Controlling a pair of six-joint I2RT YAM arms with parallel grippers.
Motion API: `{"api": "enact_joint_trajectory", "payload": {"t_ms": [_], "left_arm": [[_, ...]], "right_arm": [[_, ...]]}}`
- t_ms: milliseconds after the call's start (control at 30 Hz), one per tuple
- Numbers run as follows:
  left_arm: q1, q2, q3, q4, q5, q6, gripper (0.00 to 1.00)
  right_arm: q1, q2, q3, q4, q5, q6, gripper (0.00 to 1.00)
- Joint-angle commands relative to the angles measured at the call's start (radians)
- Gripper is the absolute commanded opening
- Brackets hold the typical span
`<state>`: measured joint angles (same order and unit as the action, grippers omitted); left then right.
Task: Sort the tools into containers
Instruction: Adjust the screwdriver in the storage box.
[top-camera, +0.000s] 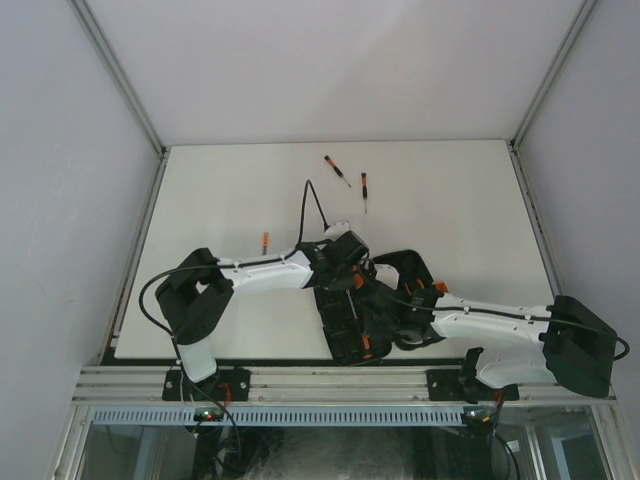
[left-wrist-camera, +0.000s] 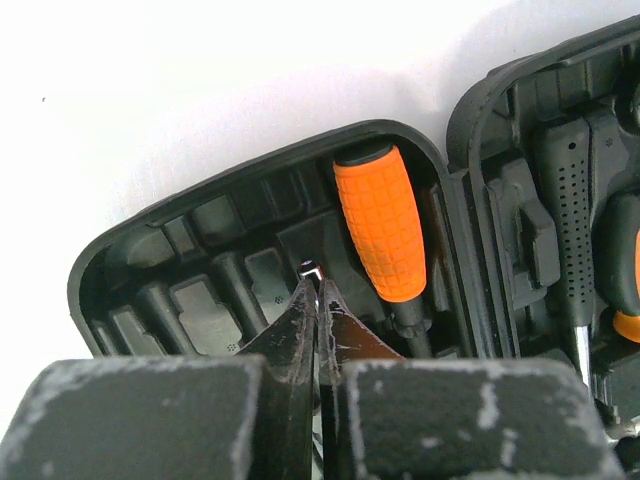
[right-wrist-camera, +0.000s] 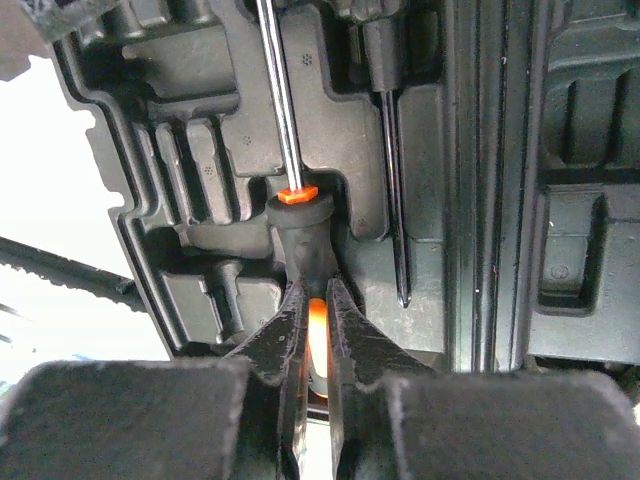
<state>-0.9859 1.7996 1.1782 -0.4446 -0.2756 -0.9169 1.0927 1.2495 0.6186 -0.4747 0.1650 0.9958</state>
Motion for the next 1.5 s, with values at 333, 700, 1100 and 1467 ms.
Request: {"api": "enact_joint_trajectory", "payload": {"t_ms": [333,700,1100,1467], "left_arm": [[-0.011,0.12,-0.018,0.004,0.135,-0.022,0.0],[-0.018,0.166,-0.022,-0.01,0.155,-0.027,0.0],[-0.02,0.168,-0.059,0.012,0.163,-0.031,0.0],[-0.008,0.058,-0.033,0.053,0.136,0.058,0.0]], "right_arm": [[-0.003,0.218,-0.043,-0.139,0.005,0.041,0.0],[-0.02,0.298,-0.088,-0.117,0.026,0.069,0.0],[0.023,0.357,-0.108,-0.095,0.043,0.133,0.0],[-0.005,0.029,-0.099,0.02,0.043,0.063,0.02]]}}
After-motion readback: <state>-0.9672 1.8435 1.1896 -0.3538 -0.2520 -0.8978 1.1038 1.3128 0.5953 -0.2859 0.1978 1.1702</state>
